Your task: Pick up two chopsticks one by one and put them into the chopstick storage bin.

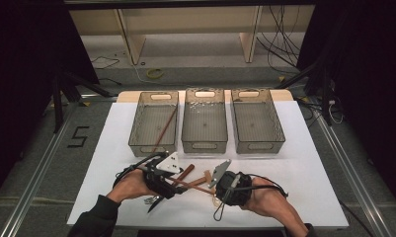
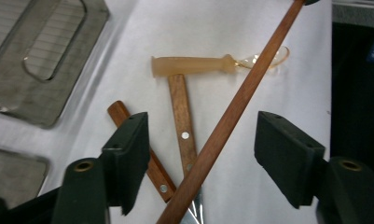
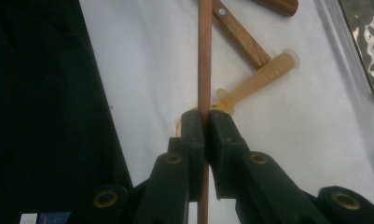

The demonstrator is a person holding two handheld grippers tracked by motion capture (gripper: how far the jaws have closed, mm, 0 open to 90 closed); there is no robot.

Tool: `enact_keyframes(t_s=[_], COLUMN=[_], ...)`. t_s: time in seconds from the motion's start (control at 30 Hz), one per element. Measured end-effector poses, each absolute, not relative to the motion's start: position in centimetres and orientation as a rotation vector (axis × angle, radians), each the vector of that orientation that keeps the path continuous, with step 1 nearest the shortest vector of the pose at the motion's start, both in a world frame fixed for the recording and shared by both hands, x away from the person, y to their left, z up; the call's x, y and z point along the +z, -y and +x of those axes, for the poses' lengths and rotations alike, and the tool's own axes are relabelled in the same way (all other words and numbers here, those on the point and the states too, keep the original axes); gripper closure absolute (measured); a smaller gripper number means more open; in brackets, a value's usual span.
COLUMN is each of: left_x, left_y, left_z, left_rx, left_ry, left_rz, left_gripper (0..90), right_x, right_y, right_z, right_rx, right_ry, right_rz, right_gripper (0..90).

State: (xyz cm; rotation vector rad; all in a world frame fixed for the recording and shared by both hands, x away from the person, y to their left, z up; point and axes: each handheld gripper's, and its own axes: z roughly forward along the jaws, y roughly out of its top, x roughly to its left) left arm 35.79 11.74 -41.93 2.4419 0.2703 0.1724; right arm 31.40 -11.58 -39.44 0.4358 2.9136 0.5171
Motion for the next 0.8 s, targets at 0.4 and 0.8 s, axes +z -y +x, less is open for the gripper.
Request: enact_keyframes(t_s=[0.4, 0.8], left_x=[-42.28, -42.59], left_y=[-11.38, -11.35], left_z=[35.24, 35.05], left_rx=[0.11, 0.037], left_ry=[-0.187, -0.101], left_rz=[2.534, 2.563], left_gripper=[59.4, 74.8], right_x=[-39.47, -39.9], right_y=[11.28, 11.23], right_z=[30.91, 30.9], right_rx=[0.518, 0.498], right_ry=[-2.927, -2.947], right_rz=[0.371, 0.309], right_gripper=[85.4, 85.2])
